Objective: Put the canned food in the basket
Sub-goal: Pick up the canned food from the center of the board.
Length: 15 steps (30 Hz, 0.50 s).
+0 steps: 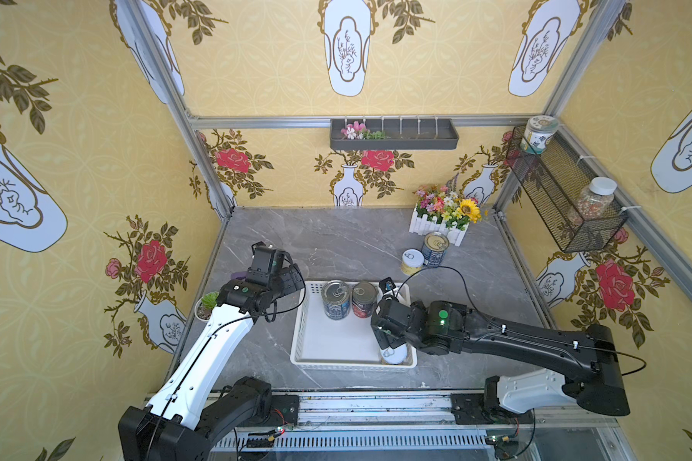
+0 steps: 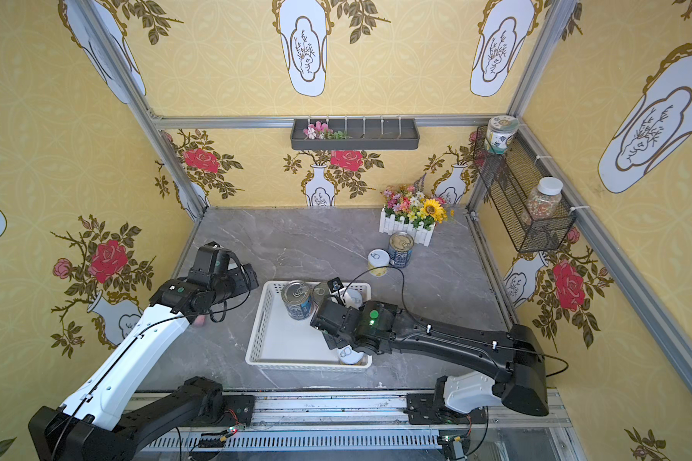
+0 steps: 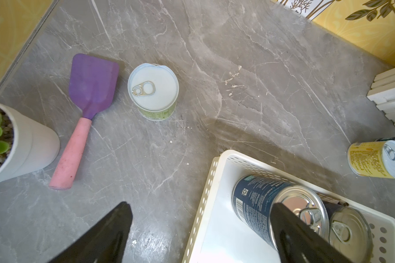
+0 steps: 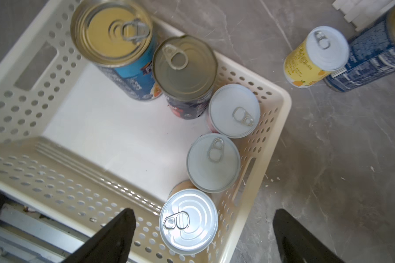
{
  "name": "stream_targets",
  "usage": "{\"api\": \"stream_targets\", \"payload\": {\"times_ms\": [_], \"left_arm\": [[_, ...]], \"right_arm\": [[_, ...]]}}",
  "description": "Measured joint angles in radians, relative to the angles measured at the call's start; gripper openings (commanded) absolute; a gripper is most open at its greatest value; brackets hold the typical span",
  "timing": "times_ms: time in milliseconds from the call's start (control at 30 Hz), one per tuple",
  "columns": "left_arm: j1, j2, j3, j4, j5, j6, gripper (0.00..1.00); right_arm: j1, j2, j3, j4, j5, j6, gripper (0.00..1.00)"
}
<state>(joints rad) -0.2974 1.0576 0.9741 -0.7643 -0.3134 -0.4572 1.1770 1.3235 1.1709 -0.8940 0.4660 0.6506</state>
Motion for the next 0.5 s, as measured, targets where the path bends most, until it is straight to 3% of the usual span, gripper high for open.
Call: {"api": "stream_targets", "payload": {"times_ms": [200, 500], "left_arm": [[0.011, 0.000, 0.000, -0.008, -0.013, -0.014, 1.00], [0.144, 0.026, 0.000, -0.007, -0.002, -0.010, 1.00]], "right_arm": [[-0.207, -0.090, -0.047, 0.064, 0.007, -0.006, 0.97], [-0.699, -0.029, -0.076, 0.276, -0.269, -0.056, 0.97]]}}
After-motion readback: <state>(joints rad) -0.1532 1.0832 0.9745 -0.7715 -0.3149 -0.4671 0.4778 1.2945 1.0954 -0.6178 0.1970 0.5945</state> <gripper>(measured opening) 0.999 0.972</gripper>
